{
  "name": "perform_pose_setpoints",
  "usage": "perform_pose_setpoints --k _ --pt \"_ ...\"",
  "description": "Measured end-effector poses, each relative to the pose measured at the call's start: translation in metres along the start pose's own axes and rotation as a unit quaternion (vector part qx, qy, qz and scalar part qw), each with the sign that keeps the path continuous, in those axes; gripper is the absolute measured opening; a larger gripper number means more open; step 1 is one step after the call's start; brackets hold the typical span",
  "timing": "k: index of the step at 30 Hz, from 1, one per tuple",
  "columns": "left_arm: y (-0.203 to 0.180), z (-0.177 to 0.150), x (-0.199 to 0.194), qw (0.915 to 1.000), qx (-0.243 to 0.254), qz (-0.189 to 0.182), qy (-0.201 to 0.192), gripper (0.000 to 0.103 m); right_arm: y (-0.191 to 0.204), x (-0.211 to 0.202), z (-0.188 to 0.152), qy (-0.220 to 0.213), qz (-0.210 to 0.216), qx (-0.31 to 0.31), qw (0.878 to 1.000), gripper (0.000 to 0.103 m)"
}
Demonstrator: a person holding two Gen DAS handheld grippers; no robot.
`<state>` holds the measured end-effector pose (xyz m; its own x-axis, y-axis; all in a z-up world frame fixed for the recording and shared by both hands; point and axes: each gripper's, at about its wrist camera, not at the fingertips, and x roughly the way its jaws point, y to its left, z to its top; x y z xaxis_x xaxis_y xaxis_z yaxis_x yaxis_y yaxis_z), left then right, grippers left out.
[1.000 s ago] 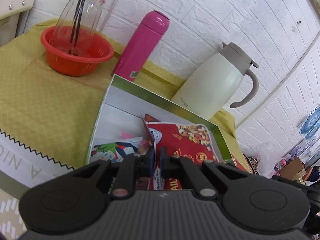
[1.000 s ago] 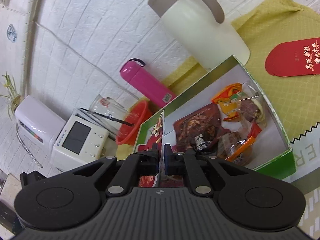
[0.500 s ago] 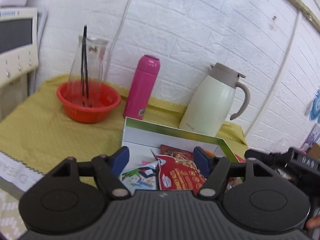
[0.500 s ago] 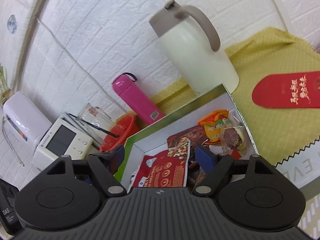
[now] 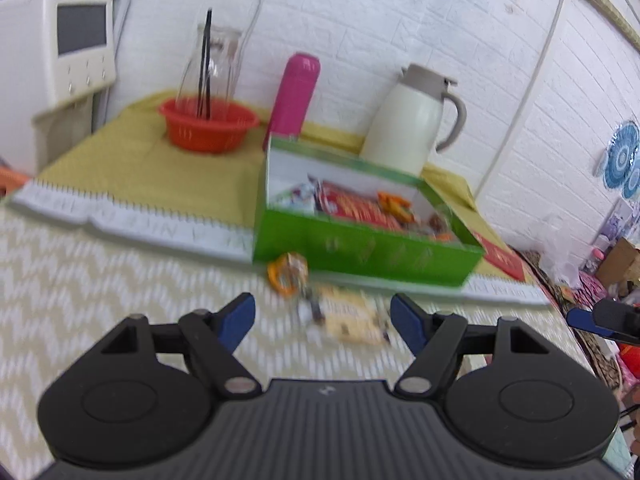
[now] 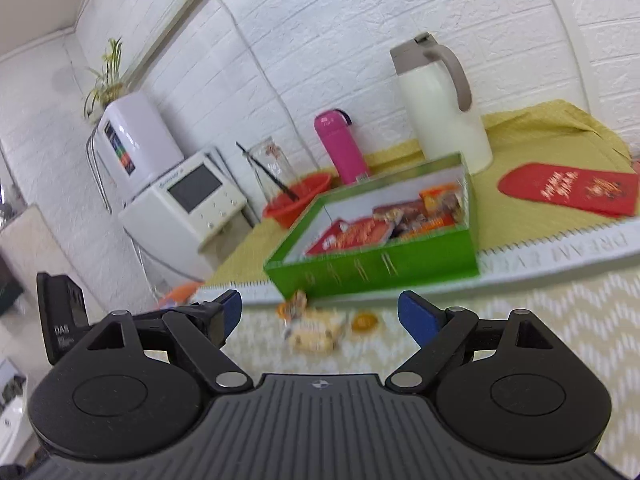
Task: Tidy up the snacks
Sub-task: 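Move both open tools back over the red packets on the table, then grasp the red candy packet with the left tool while the right grasps the red sausage packet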
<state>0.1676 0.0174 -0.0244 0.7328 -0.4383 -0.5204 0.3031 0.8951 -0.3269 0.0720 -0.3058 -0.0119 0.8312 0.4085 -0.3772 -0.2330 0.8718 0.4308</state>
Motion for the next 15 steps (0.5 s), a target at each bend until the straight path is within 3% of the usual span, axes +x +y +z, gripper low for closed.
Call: perform_pose_setpoints --k 8,15 --pt "-0.047 -0.052 -0.008 0.9984 0.023 -0.025 0.045 0.075 -0.03 0.006 -0.012 0.045 -0.105 -0.021 0.993 0.103" --pt "-0.072 -0.066 0.009 0.9961 0.03 -0.031 0.077 0.075 -0.044 0.046 -0.007 0.126 -0.101 -0.042 0.986 0.103"
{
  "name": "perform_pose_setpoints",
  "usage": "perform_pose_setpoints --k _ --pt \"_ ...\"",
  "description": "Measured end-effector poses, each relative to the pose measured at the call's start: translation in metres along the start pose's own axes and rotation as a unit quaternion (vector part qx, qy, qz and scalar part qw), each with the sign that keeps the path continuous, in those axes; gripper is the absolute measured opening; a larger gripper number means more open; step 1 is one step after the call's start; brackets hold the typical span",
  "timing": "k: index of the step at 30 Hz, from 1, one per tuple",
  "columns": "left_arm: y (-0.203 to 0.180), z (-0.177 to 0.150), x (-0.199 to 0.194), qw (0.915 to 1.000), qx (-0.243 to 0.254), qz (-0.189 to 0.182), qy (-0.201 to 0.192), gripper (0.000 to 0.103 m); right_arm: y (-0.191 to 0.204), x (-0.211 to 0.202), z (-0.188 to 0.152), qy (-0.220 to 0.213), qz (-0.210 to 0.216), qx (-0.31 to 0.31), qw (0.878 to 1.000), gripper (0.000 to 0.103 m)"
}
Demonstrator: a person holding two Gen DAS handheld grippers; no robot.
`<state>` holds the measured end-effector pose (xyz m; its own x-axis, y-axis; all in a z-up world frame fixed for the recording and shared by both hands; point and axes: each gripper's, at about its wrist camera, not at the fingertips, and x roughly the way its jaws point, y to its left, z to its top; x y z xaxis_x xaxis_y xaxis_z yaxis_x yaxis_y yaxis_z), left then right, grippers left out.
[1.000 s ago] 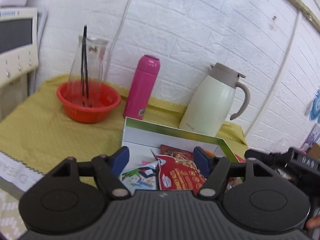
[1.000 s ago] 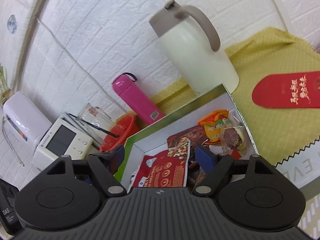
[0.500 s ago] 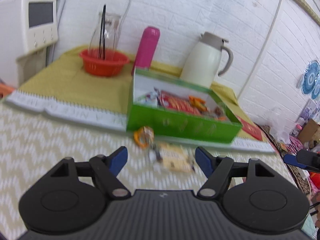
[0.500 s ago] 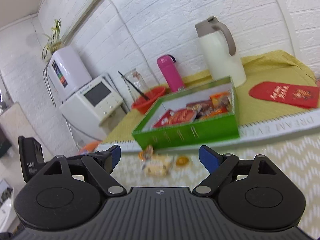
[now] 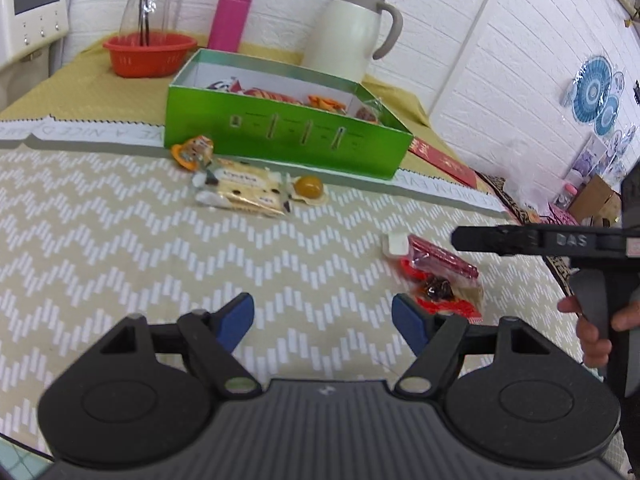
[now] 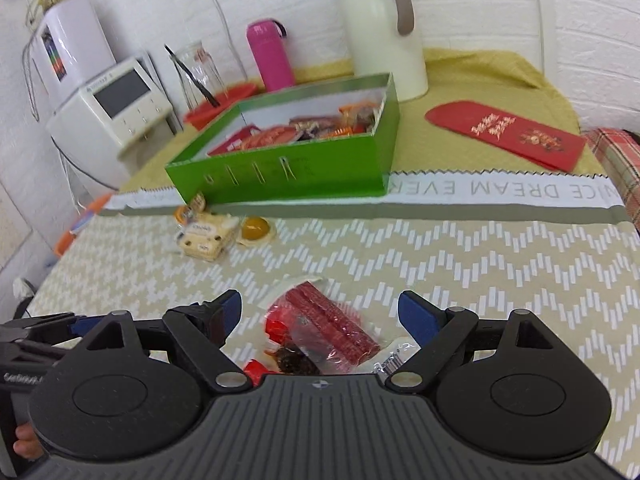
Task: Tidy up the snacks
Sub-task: 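Grasp the red candy packet with the left tool while the right grasps the red sausage packet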
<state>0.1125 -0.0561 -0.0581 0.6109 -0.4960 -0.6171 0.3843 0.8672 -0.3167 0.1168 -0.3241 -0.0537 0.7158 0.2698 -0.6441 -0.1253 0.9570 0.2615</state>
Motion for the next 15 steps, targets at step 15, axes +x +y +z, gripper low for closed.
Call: perform_pose_setpoints --k 15 --pt "-0.035 0.012 0.043 0.9995 0.026 -0.003 0.016 0.075 0.0 0.02 -0.003 0.066 0.038 -0.047 0.996 0.076"
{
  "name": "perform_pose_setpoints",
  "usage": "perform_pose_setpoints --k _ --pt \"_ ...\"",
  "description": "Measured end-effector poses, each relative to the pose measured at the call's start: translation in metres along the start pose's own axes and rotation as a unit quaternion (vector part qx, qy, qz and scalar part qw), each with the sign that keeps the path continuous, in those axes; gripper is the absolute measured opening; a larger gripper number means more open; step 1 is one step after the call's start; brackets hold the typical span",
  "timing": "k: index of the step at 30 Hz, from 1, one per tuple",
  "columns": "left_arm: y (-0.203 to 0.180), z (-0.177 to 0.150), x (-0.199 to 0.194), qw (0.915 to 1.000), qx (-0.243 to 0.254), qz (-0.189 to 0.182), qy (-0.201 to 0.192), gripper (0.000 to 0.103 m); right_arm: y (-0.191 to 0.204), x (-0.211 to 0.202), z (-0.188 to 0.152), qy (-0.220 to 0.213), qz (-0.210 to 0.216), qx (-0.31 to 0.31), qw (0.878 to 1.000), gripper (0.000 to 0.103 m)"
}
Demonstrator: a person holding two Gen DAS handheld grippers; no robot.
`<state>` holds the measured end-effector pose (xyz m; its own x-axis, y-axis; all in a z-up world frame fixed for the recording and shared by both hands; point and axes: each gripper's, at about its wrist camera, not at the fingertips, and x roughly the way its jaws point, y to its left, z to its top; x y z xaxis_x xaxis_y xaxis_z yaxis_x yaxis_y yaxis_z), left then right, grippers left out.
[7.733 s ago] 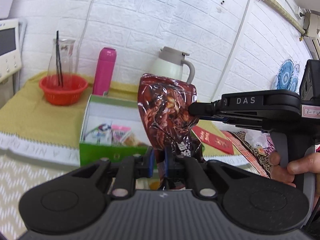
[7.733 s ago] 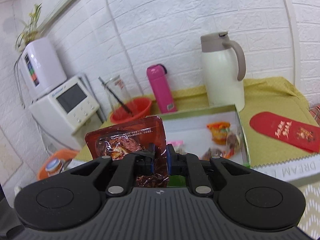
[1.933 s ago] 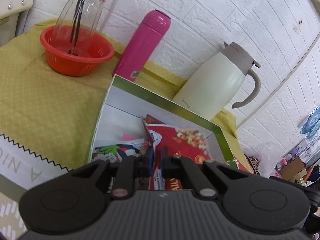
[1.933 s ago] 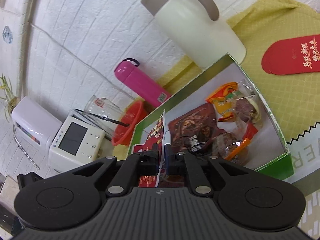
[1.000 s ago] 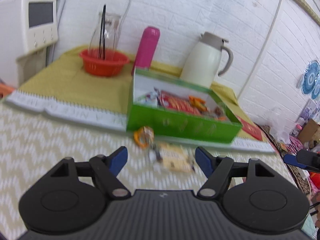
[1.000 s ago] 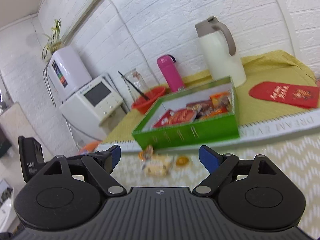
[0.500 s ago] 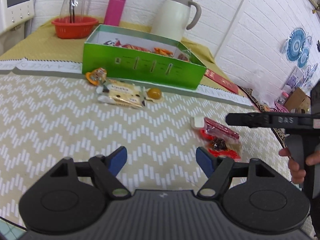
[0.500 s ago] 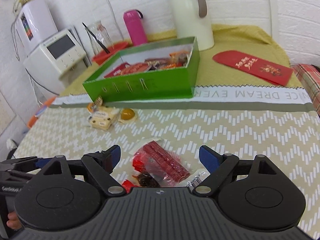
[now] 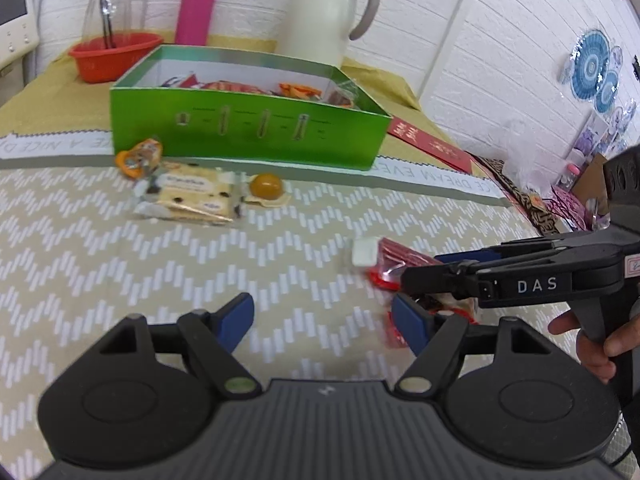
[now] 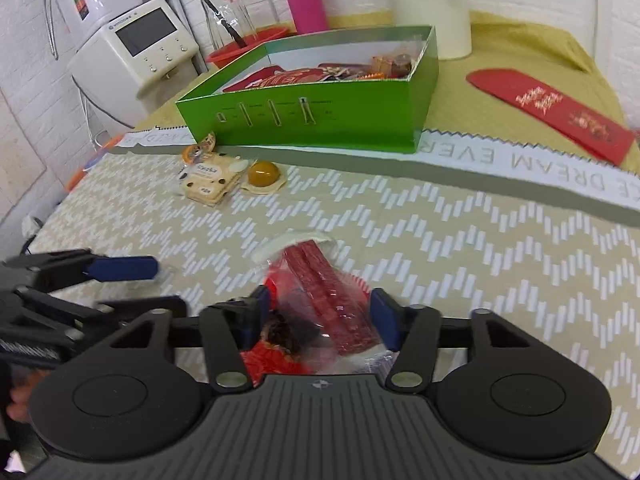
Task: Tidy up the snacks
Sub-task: 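Grasp the red candy packet with the left tool while the right grasps the red sausage packet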
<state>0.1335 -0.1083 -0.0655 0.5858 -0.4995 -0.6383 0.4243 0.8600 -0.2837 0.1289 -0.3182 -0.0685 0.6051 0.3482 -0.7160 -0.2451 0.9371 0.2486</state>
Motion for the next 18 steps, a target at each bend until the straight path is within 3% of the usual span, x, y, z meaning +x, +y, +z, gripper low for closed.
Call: perform_pose_setpoints --k 4,9,14,18 --pt "-0.01 0.006 0.011 0.9995 -0.005 -0.031 0.003 0.075 -0.006 -0.008 -0.002 -0.006 0.008 0.039 0.999 0.063" --pt "-0.028 0.01 0.028 0.999 0.016 -0.038 0.017 0.075 -0.031 -0.026 -0.011 -0.051 0.05 0.129 0.989 0.062" --pt "-0.046 0.015 0.047 0.9979 0.047 -0.02 0.04 0.078 -0.052 -0.045 -0.019 -0.086 -0.024 0.168 0.982 0.062" --pt "-0.066 0.014 0.053 0.9945 0.086 -0.026 0.054 0.079 -0.057 -0.047 -0.029 -0.078 -0.022 0.178 0.981 0.062"
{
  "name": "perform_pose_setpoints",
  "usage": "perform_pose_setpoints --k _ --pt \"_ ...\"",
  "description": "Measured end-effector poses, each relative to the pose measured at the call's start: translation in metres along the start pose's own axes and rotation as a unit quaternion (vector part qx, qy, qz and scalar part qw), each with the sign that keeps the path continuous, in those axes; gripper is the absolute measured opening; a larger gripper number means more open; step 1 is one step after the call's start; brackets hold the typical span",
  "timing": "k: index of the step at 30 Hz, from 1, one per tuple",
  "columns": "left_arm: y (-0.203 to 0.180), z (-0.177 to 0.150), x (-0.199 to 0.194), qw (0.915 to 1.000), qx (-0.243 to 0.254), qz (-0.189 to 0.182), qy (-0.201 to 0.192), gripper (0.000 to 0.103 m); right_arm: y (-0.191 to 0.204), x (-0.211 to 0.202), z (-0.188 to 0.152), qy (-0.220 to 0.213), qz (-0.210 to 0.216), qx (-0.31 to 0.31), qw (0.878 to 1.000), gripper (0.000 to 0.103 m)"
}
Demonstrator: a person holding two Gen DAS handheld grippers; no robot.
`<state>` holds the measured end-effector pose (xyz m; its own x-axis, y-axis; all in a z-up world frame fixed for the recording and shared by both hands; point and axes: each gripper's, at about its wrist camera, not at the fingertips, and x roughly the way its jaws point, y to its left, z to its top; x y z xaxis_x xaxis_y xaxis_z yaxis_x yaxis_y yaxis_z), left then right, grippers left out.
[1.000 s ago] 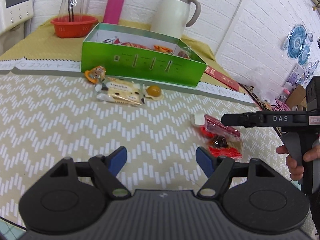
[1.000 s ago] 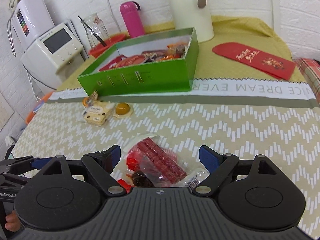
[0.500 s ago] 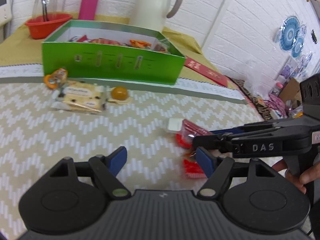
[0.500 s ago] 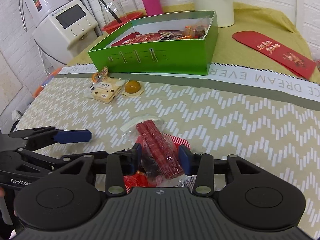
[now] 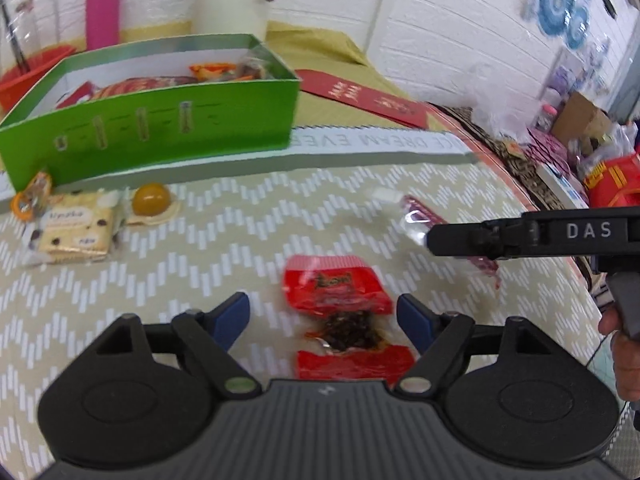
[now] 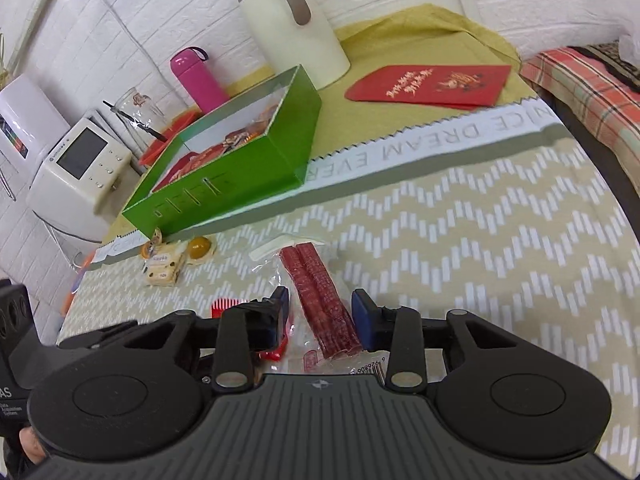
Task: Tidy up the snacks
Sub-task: 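Grasp the red candy packet with the left tool while the right grasps the red sausage packet, then carry both red packets into the green box and open both tools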
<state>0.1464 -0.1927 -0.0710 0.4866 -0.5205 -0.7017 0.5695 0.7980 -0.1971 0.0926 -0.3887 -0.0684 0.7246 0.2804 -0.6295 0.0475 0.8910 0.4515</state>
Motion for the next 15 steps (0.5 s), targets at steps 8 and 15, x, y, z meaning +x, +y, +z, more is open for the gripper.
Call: perform_pose_setpoints --k 8,15 --pt "-0.014 -0.009 -0.002 0.9991 0.035 0.015 -0.021 0.033 0.012 -0.008 -0.012 -0.013 0.018 -0.001 1.0 0.06" --pt "0.008 -0.019 -0.03 0.998 -0.013 0.012 -0.06 0.026 0.029 -0.016 -0.017 -0.027 0.026 -0.01 0.999 0.058"
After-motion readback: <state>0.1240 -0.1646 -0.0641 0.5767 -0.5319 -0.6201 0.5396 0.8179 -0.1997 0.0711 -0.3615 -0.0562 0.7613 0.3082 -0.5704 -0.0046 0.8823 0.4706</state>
